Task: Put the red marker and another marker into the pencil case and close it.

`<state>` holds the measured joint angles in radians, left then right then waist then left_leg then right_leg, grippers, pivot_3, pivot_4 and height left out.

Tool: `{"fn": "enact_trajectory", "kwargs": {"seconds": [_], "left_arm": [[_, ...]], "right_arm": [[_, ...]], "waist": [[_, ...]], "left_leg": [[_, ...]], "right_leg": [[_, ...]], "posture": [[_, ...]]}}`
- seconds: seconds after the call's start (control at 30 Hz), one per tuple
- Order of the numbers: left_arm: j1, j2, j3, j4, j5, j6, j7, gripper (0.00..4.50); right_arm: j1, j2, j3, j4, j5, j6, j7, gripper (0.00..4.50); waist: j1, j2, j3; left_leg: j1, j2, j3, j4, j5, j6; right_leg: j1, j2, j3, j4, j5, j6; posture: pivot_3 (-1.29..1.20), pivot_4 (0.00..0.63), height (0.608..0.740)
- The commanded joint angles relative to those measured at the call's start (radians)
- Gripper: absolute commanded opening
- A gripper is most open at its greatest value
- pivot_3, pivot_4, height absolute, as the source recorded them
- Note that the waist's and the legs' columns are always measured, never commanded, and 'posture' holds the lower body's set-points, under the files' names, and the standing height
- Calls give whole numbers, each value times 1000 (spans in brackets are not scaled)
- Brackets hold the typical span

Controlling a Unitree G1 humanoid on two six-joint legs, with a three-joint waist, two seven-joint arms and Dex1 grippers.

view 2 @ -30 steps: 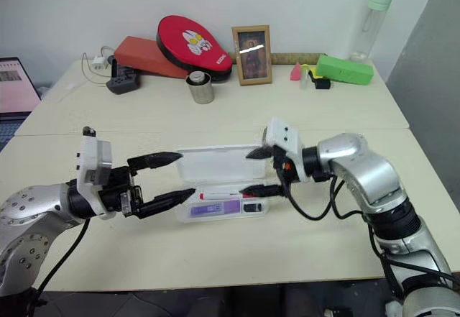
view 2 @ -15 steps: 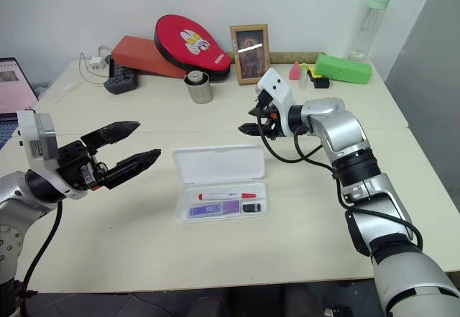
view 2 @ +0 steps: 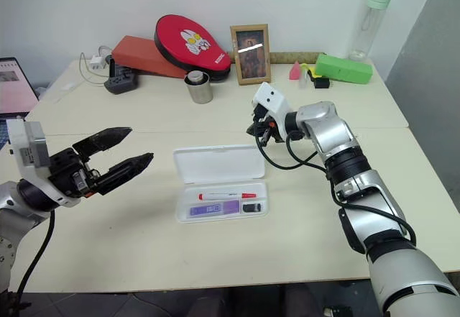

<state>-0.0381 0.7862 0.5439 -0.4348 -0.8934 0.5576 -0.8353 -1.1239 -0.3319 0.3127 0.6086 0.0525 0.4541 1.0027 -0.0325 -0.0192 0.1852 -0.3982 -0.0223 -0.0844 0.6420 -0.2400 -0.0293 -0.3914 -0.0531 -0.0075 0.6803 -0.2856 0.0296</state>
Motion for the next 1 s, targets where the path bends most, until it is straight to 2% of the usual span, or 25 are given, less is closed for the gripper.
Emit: {"fn": "enact_trajectory", "kwargs": {"seconds": [0.03,0.3,0.57,0.73,1.0], "left_arm": [[2,6,31,-28,-14,-17,0,4500],[33,45,18,-27,-14,-1,-74,4500],[112,126,-18,-32,17,10,-217,4500],[93,142,-39,-6,32,7,-238,4500],[41,152,-62,5,32,23,-239,4500]], "right_arm": [[-15,3,10,-28,-18,-27,35,46],[110,-91,70,-345,19,42,228,46],[223,-159,99,-594,44,103,276,46],[304,-167,172,-645,6,116,256,46],[399,-144,270,-561,-94,79,170,46]], "waist": [[0,0,0],[1,0,0],[0,0,0],[1,1,0],[-3,0,0]], "left_leg": [[0,0,0,0,0,0],[0,0,-1,0,0,0],[0,1,-2,-1,0,0],[0,0,-2,-1,0,0],[4,1,-1,-2,0,0]], "right_leg": [[0,0,0,0,0,0],[0,0,0,0,0,0],[0,-1,-1,-1,0,0],[1,-1,-1,-1,0,-1],[2,-1,0,0,0,-1]], "posture": [[0,150,740],[0,150,740],[0,150,740],[0,150,740],[0,150,740]]}}
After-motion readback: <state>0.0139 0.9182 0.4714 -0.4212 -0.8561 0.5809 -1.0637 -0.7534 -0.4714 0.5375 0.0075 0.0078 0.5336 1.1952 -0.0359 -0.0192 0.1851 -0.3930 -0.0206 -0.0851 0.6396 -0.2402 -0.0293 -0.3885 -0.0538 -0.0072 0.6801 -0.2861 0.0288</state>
